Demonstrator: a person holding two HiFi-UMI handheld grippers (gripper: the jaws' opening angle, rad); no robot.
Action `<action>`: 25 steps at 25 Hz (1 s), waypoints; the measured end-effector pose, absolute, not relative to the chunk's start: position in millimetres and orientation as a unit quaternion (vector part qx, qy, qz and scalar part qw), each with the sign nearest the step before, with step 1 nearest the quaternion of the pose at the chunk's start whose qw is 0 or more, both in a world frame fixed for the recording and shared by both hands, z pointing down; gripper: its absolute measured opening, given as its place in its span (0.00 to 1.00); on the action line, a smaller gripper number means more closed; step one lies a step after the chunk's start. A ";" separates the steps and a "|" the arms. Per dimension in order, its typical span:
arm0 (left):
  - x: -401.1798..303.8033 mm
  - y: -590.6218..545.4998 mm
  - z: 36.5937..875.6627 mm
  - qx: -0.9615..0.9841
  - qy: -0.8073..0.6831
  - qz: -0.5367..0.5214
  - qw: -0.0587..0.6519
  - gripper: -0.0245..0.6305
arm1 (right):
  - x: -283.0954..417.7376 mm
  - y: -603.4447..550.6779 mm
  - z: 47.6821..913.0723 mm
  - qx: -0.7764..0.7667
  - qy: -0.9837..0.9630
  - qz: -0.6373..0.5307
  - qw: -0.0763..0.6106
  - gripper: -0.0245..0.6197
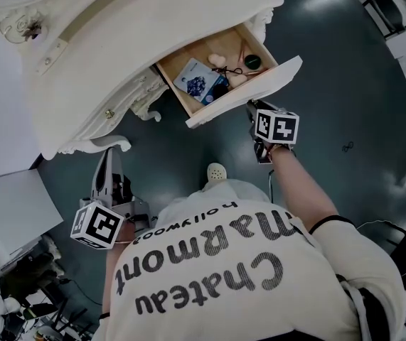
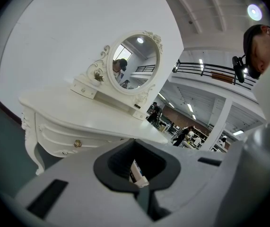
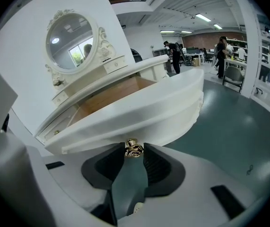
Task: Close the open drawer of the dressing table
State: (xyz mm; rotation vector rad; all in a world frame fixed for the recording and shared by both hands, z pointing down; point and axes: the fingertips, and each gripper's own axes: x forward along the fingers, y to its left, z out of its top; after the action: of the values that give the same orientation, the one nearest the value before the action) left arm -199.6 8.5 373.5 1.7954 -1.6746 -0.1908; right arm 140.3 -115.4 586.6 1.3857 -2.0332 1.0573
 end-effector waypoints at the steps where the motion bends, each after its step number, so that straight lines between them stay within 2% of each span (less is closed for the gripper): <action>1: -199.9 8.3 374.1 0.687 -0.641 -0.074 0.333 0.05 | 140.1 -115.5 586.7 0.504 -0.739 0.382 0.233 0.26; 25: -211.7 12.9 381.3 0.681 -0.645 -0.084 0.336 0.05 | 136.9 -121.3 591.3 0.521 -0.725 0.378 0.244 0.26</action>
State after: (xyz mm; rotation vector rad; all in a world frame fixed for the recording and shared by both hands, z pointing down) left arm -211.7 12.9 381.3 1.7761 -1.6827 -0.2191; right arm 136.9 -121.3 591.3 1.4220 -1.9808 1.0330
